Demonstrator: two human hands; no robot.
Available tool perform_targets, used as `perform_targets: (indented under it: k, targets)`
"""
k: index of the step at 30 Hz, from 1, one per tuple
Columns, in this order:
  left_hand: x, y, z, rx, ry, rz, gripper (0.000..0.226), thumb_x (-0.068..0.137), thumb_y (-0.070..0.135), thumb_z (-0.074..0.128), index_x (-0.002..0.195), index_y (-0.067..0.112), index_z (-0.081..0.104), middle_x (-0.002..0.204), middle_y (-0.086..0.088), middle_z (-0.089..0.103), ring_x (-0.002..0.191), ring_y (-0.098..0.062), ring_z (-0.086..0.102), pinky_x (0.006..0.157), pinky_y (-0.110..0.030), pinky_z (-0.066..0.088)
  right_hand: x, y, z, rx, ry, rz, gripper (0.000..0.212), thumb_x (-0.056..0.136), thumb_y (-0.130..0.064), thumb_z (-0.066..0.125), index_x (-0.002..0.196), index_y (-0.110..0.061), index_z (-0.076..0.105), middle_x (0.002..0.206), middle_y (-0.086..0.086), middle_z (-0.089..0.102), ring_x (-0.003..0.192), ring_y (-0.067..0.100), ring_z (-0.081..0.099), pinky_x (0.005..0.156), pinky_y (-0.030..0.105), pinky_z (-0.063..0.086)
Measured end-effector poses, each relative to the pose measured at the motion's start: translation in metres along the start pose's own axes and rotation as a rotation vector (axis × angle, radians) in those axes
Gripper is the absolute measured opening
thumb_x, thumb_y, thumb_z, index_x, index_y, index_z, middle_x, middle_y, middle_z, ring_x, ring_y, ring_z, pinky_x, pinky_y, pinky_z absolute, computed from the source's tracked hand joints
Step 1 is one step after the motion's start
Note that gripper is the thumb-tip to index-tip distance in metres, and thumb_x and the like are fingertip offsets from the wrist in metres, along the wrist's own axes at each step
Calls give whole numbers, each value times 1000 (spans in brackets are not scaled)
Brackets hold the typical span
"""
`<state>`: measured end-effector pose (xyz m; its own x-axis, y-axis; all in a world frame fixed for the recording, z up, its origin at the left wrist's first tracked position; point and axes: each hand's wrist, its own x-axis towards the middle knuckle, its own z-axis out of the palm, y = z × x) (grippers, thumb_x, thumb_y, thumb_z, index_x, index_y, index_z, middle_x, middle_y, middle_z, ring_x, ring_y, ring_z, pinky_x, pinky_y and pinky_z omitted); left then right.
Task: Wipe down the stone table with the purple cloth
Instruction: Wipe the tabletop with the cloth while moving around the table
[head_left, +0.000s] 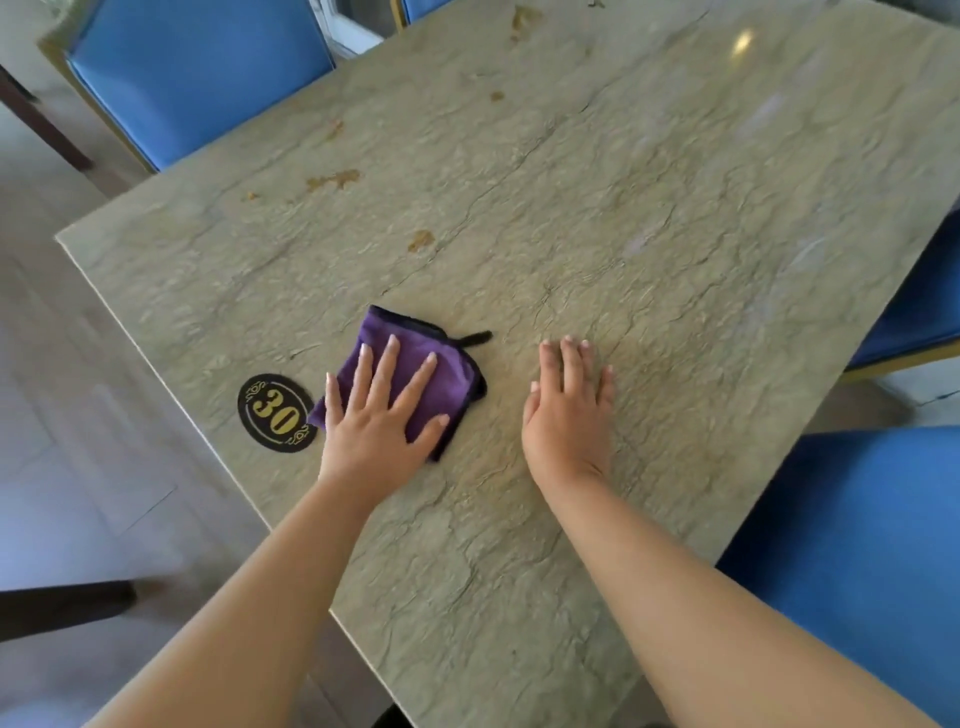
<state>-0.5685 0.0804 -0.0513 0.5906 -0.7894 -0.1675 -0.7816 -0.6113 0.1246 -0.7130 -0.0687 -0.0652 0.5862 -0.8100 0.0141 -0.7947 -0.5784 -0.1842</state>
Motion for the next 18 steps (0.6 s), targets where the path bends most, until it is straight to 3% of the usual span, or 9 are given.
perform_targets:
  k: [3,7,10,13,16,18]
  targets:
    - [-28,-35,-2,59,-23,153,68,85,75,18,147,55,-1,162,12,-9,149,-16,-12,119,-55,-2,-1,-4,-2,1,-36,30,54,98,-27,21,152,-17,19,160,7,14,148,26,5,120,48,4]
    - [24,-82,-14,53,-17,43,71,81,77,14,147,56,-1,161,15,-13,149,-16,-11,118,-55,-4,3,-36,-1,76,17,148,60,92,-16,50,148,-11,30,157,9,20,147,29,12,120,48,5]
    - [82,-105,-23,18,-20,-54,69,86,75,20,147,53,-1,161,10,-14,148,-19,-16,116,-58,-7,12,-78,5,85,6,130,58,95,-19,43,150,-13,25,159,9,14,148,29,6,120,46,3]
    - [125,-114,-37,25,-98,-36,69,88,73,19,148,51,-6,161,7,-19,147,-22,-22,115,-61,-9,26,-126,13,51,-10,160,56,100,-26,30,153,-19,12,161,4,3,148,30,-6,119,47,-4]
    - [119,-119,-38,54,-123,114,66,90,70,17,148,51,-10,160,9,-21,147,-24,-22,114,-61,-10,39,-163,22,82,-10,253,52,101,-30,28,152,-24,17,161,2,6,147,32,-4,118,52,-3]
    - [94,-130,-29,93,-91,330,66,90,70,17,147,52,-9,161,10,-18,147,-23,-20,115,-62,-7,40,-169,27,78,7,279,50,101,-29,28,151,-27,19,161,1,9,147,32,-3,118,52,-2]
